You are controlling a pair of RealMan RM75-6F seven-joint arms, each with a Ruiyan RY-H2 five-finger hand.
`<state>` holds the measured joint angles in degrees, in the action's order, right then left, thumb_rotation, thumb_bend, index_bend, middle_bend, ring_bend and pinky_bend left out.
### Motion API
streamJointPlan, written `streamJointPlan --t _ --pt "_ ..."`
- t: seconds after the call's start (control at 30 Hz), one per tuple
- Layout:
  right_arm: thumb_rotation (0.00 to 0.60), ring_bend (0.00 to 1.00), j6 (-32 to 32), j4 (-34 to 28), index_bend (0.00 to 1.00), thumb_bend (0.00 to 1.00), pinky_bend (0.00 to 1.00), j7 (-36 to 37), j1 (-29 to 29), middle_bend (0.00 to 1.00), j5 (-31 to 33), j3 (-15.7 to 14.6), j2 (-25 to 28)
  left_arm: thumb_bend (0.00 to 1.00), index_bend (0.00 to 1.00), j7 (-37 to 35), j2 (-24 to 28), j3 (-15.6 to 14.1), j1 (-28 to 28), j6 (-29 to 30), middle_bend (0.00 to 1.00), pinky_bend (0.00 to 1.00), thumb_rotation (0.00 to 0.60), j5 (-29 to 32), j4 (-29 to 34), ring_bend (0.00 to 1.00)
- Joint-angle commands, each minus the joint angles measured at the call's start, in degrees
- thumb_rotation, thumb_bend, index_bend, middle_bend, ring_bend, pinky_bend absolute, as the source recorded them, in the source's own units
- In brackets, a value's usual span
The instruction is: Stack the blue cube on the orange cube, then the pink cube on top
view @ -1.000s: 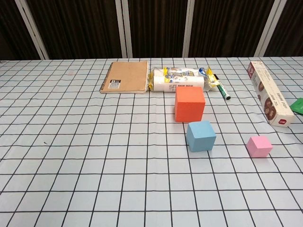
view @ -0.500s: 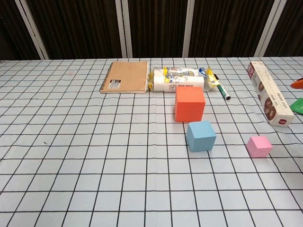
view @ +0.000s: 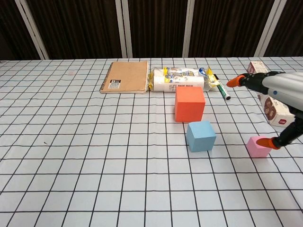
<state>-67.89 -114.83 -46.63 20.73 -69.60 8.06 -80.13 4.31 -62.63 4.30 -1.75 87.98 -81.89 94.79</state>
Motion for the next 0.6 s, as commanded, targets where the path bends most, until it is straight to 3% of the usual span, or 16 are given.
streamJointPlan --t 0.03,0.37,0.6 --pt "0.600 0.00 0.9 0.3 0.00 0.28 0.00 -2.6 2.6 0.00 3.5 1.3 -2.6 0.12 0.06 -0.3 0.1 0.1 0.1 0.2 0.00 0.00 0.600 0.1 -0.1 0.00" --pt "0.600 0.00 2.0 6.8 0.05 0.28 0.00 -4.3 7.7 0.00 7.8 2.5 -8.3 0.12 0.06 -1.0 0.3 0.4 0.2 0.2 0.00 0.00 0.600 0.8 -0.2 0.00" --pt "0.600 0.00 2.2 10.0 0.18 0.28 0.00 -3.6 9.6 0.00 9.9 2.2 -10.4 0.12 0.06 -1.6 0.5 0.7 0.2 -0.1 0.00 0.00 0.600 1.5 -0.4 0.00"
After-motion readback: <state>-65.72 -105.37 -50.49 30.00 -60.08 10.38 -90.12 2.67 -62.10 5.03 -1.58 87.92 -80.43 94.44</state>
